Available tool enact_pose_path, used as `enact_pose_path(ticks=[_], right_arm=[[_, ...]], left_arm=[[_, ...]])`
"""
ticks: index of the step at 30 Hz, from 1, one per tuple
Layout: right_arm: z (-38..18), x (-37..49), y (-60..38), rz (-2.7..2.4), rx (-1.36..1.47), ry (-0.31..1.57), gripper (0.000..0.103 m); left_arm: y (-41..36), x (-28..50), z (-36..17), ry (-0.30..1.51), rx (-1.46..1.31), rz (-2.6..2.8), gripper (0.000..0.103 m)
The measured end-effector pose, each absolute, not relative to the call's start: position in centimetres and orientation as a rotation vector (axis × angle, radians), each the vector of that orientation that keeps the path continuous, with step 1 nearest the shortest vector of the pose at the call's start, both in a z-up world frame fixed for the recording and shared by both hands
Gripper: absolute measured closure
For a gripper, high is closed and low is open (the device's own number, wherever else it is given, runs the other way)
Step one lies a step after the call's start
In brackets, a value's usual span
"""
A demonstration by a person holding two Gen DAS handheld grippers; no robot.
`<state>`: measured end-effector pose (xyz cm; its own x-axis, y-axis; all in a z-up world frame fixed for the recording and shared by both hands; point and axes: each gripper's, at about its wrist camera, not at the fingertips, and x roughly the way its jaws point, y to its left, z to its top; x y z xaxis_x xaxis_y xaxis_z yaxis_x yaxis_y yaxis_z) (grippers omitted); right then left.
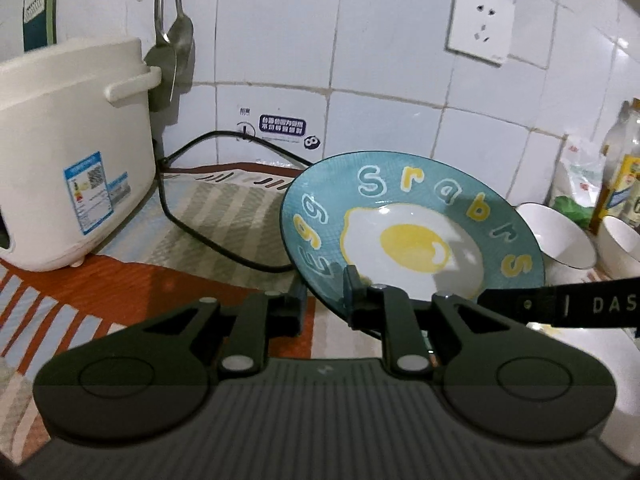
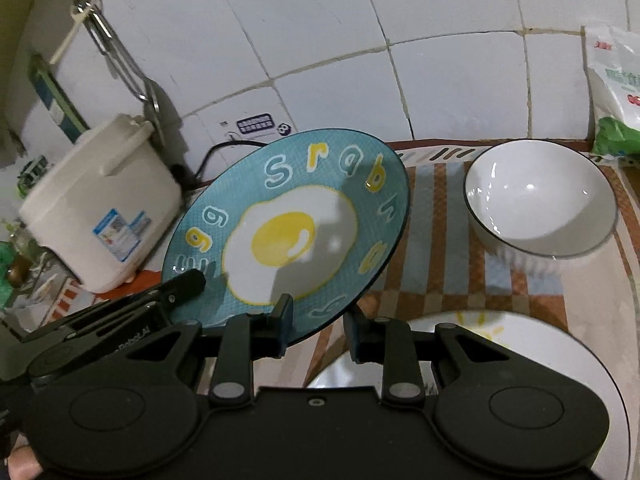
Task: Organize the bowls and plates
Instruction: 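Lift the blue egg plate and lower it onto the plate stack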
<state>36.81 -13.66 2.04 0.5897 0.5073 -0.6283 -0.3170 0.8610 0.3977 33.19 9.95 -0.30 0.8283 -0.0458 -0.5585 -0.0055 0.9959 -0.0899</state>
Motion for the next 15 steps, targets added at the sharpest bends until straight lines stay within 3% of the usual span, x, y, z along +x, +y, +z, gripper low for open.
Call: enact_pose_path(ticks=[15], right_arm=[[4.4, 28.3, -18.9, 0.530, 0.249, 0.782, 0.071]], left_arm=[[6.4, 24.4, 2.3, 0.555, -0.054, -0.103, 0.085]])
